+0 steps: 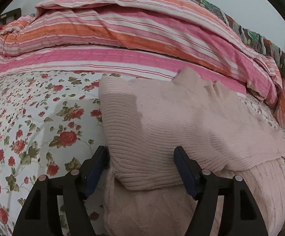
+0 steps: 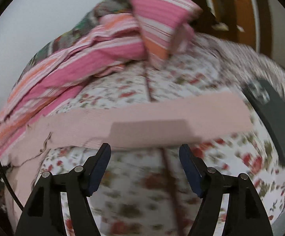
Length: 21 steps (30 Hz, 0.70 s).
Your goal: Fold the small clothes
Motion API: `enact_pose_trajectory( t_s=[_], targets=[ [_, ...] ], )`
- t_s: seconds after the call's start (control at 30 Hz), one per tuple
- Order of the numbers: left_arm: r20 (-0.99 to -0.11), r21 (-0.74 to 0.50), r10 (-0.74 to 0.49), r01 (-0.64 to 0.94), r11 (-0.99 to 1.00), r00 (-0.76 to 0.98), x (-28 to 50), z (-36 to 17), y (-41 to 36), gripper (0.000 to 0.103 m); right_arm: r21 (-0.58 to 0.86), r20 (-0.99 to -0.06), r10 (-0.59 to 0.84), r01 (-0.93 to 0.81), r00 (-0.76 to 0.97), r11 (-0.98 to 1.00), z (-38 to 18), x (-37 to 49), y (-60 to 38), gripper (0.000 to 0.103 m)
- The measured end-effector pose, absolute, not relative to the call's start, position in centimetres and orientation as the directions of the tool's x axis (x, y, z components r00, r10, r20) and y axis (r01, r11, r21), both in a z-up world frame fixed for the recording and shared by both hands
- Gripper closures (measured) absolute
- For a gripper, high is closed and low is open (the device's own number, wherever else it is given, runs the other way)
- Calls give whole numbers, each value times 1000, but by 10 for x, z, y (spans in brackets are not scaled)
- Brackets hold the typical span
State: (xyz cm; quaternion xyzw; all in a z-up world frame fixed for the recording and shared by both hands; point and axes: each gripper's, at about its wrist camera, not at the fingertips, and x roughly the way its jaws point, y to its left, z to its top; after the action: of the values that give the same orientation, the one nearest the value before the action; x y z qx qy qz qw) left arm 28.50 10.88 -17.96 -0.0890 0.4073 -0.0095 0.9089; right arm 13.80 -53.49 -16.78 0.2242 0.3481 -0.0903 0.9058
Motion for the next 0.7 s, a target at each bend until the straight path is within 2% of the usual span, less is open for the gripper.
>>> enact_pose_trajectory(
  t_s=[0.33, 0.37, 0.4, 0.43, 0.47, 0.6, 0.7],
  targets=[
    [-731, -199, -115, -48, 979, 672, 285, -180, 114, 32, 467, -598, -22, 371, 801, 803, -178, 144, -578, 34],
    [-731, -198, -114, -49, 979, 672, 285, -180, 113, 32, 441, -606, -56, 394, 793, 807, -176, 147, -579, 41],
    [-731, -198, -115, -48, 979, 673, 284, -180, 113, 32, 396, -624, -102, 426, 775, 813, -175, 150, -580, 59],
    [-730, -201, -117, -48, 978, 673, 285, -180, 114, 32, 355, -641, -139, 452, 755, 818, -174, 153, -579, 72],
    [-730, -204, -119, -48, 978, 673, 284, -180, 114, 32, 310, -662, -169, 472, 730, 826, -174, 157, -579, 95],
    [-702, -276, -174, -38, 961, 690, 278, -176, 124, 31, 262, -644, -214, 476, 734, 840, -160, 158, -574, 97],
    [-674, -341, -199, -60, 938, 711, 271, -173, 138, 31, 199, -585, -271, 459, 765, 866, -134, 156, -555, 97]
  ],
)
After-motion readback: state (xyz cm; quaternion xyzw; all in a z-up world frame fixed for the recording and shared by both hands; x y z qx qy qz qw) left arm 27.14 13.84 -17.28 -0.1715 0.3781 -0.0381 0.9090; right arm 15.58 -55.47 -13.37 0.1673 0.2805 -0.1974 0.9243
